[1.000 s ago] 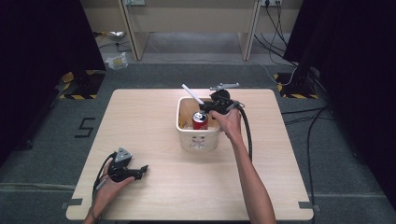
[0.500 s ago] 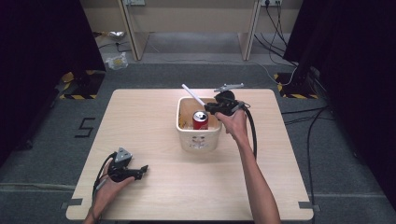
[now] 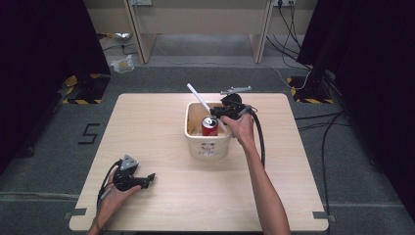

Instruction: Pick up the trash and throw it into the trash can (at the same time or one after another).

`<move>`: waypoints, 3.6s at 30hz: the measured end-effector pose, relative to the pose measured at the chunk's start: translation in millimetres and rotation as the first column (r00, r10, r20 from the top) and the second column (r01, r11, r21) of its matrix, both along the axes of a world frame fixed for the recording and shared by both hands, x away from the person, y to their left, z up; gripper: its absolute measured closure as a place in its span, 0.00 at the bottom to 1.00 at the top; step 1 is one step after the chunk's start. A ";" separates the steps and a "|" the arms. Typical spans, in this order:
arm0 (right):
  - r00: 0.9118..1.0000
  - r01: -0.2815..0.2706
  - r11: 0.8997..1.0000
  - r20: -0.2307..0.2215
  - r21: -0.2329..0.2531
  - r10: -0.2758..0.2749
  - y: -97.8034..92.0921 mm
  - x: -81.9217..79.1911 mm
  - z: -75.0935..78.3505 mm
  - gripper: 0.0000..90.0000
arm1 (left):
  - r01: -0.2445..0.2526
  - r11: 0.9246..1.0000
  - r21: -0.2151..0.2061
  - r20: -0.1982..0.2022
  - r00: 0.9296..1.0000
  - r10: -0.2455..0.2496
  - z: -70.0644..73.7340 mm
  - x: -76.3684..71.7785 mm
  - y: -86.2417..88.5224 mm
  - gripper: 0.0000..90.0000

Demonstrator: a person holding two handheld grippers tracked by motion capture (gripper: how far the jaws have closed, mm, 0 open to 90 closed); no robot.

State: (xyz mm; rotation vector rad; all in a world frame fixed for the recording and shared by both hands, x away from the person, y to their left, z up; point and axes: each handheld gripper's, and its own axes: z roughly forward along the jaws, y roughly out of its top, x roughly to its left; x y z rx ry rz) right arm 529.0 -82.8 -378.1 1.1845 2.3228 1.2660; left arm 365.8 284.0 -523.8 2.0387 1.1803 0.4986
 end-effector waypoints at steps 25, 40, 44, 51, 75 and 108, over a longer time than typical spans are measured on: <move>0.997 0.036 0.999 0.075 0.010 -0.037 -25.4 -18.8 12.5 0.44 | -0.002 1.000 0.001 0.001 1.000 0.002 -0.1 -0.1 -0.3 0.16; 0.991 0.087 0.996 0.104 0.021 -0.089 -59.5 -36.6 13.0 0.34 | -0.003 1.000 0.001 0.001 1.000 0.003 -0.1 -0.1 -0.3 0.16; 0.988 0.099 0.995 0.113 0.019 -0.101 -67.4 -40.8 11.3 0.33 | -0.003 1.000 0.001 0.001 1.000 0.003 -0.1 -0.1 -0.4 0.16; 0.985 0.114 0.993 0.129 0.022 -0.115 -79.5 -49.7 7.2 0.31 | -0.002 1.000 0.002 0.001 1.000 0.002 -0.1 -0.1 -0.3 0.16; 0.979 0.143 0.988 0.153 -0.065 -0.132 -106.4 -94.8 -34.1 0.24 | -0.003 1.000 0.002 0.001 1.000 0.003 -0.1 -0.2 -0.4 0.16; 0.994 0.106 0.972 0.037 -0.212 -0.100 -102.5 -114.5 -98.2 0.24 | -0.003 1.000 0.002 0.001 1.000 0.003 -0.1 -0.2 -0.4 0.16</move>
